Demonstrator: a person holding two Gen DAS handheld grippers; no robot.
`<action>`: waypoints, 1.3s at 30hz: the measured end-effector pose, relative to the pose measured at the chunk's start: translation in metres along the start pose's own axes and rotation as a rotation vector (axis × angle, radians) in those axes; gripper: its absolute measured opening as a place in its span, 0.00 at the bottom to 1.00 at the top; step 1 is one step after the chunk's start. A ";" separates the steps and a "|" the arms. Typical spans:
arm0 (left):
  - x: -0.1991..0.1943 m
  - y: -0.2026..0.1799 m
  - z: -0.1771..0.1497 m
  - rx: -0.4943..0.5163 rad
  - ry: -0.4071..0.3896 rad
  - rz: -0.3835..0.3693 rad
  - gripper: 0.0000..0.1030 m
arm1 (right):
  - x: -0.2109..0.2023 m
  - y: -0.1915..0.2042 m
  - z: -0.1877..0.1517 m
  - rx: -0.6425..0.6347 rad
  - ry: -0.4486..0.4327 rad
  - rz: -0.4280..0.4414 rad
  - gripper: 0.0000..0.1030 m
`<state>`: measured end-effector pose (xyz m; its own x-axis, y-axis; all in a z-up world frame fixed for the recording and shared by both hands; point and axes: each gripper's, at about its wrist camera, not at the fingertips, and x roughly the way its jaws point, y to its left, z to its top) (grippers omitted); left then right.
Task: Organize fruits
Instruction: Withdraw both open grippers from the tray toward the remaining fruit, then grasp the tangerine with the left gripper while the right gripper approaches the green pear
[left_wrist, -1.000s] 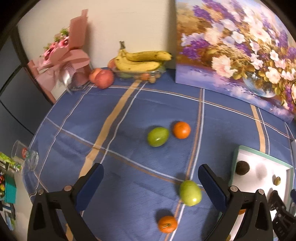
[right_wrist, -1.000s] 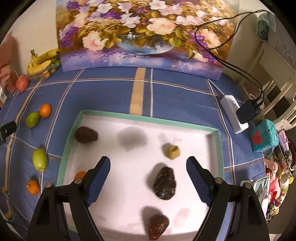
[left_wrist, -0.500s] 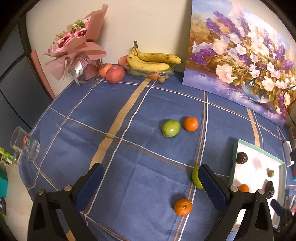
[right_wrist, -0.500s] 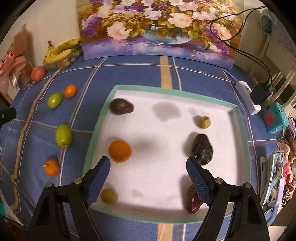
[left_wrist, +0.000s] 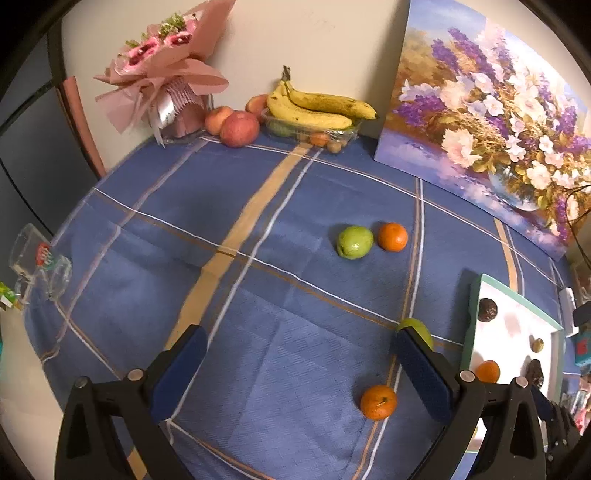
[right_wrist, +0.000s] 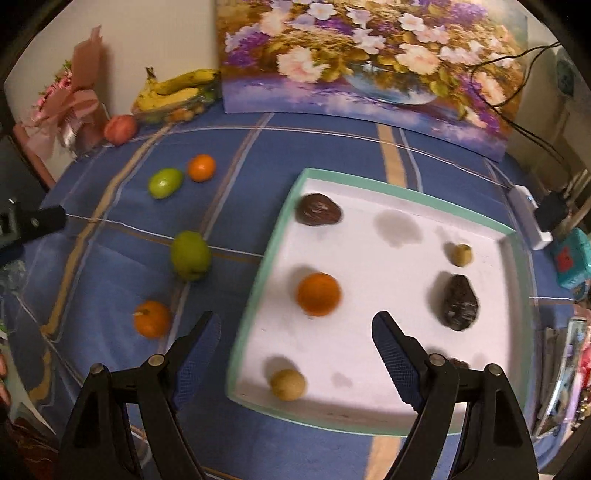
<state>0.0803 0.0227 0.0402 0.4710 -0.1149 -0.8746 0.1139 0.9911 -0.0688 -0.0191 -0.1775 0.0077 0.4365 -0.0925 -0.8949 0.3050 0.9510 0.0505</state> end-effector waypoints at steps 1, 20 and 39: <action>0.003 0.000 -0.001 0.002 0.010 -0.006 1.00 | 0.001 0.002 0.001 0.002 -0.006 0.008 0.82; 0.049 -0.036 -0.032 0.077 0.239 -0.145 0.83 | 0.011 -0.030 -0.001 0.134 0.046 0.015 0.82; 0.074 -0.059 -0.048 0.134 0.317 -0.163 0.45 | 0.010 -0.033 -0.001 0.138 0.050 0.017 0.82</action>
<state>0.0666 -0.0409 -0.0431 0.1457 -0.2227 -0.9639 0.2886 0.9415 -0.1739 -0.0260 -0.2096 -0.0038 0.4007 -0.0584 -0.9143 0.4128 0.9024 0.1233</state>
